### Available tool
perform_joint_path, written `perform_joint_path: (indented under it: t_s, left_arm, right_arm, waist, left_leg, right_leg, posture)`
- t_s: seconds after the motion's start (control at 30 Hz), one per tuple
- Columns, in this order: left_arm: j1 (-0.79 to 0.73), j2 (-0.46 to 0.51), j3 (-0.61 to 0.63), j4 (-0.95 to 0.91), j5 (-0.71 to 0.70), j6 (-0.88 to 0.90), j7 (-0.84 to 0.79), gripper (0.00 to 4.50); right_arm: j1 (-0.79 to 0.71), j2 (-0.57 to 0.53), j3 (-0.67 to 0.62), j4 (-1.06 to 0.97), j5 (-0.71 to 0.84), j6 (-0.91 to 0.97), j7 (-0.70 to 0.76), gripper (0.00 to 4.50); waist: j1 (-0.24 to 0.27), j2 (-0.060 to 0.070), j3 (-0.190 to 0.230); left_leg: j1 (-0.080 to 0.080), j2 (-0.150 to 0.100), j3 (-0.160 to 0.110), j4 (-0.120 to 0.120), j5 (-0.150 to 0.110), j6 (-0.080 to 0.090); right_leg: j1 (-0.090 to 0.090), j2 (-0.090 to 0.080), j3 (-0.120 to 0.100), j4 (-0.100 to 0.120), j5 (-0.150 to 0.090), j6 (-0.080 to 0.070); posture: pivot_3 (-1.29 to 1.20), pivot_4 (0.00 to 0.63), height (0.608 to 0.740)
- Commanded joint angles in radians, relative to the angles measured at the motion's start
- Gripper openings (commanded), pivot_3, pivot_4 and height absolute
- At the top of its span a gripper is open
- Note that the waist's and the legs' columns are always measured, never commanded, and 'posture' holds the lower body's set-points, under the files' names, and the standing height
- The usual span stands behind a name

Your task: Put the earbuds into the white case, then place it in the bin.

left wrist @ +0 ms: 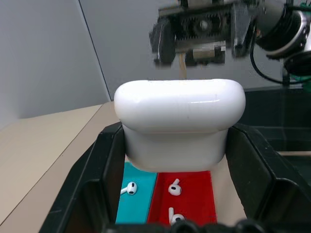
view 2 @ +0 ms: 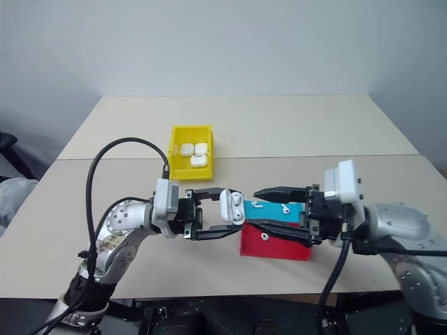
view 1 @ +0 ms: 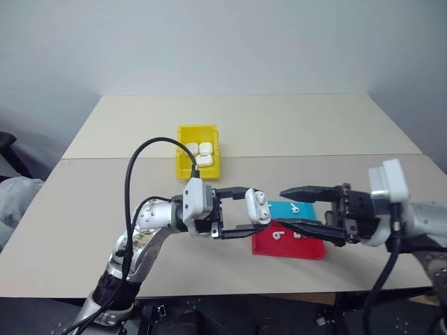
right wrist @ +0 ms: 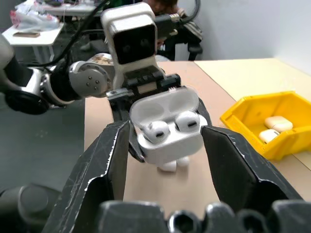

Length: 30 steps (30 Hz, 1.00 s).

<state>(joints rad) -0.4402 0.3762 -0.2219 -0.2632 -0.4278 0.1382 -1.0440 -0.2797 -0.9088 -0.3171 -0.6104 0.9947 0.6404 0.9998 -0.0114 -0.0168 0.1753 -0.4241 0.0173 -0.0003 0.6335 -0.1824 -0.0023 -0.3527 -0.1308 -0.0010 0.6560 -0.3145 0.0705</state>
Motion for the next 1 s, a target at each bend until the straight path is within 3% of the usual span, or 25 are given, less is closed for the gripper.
perform_joint_path:
  t_s: [0.03,0.2,0.47,0.63,0.77,1.0]
  left_arm:
    - [-0.043,-0.013,-0.034,0.03,0.042,-0.032,-0.011,2.78]
    - [-0.067,-0.038,-0.071,0.068,0.089,-0.05,-0.008,2.78]
    - [-0.086,-0.075,-0.097,0.108,0.135,-0.069,0.003,2.78]
    - [-0.086,-0.073,-0.091,0.108,0.14,-0.072,0.004,2.78]
    - [-0.068,-0.068,-0.073,0.086,0.123,-0.078,0.002,2.78]
    - [-0.054,-0.053,-0.047,0.081,0.111,-0.092,0.001,2.78]
  right_arm:
    - [-0.126,-0.048,0.017,0.007,0.041,0.032,-0.014,1.88]
    - [-0.282,-0.089,0.176,0.032,-0.07,0.063,-0.016,0.08]
    - [-0.39,-0.072,0.401,0.05,-0.253,0.036,0.059,0.03]
    - [-0.402,-0.056,0.466,0.065,-0.352,0.007,0.083,0.03]
    - [-0.358,-0.083,0.454,0.084,-0.416,-0.046,0.125,0.03]
    - [-0.325,-0.077,0.343,0.1,-0.364,-0.052,0.136,0.03]
  waist:
    - [-0.001,0.0,0.0]
    - [0.0,0.0,0.0]
    - [0.001,0.0,0.0]
    - [0.0,0.0,0.0]
    - [0.0,0.0,0.0]
    - [0.001,0.0,0.0]
  left_leg:
    - [0.0,0.0,0.0,0.0,0.0,0.0]
    - [-0.001,0.0,0.0,0.0,0.0,0.0]
    - [-0.002,0.0,-0.001,0.0,0.0,0.0]
    - [-0.002,0.0,0.0,0.0,0.0,0.0]
    - [-0.002,0.0,-0.001,0.0,0.0,0.0]
    - [-0.002,0.0,0.0,0.001,0.0,0.0]
  right_leg:
    - [0.0,0.0,0.0,0.0,0.0,0.0]
    - [-0.001,0.0,0.0,-0.001,0.0,0.0]
    - [-0.001,0.0,-0.001,-0.001,0.0,0.0]
    - [-0.002,0.0,0.0,0.0,0.0,0.0]
    - [-0.002,0.0,-0.001,-0.001,0.0,0.0]
    - [-0.001,0.0,0.0,0.0,0.0,0.0]
  posture:
    - [0.0,0.15,0.74]
    - [0.0,0.15,0.74]
    - [0.0,0.15,0.74]
    - [0.0,0.15,0.74]
    - [0.0,0.15,0.74]
    - [0.0,0.15,0.74]
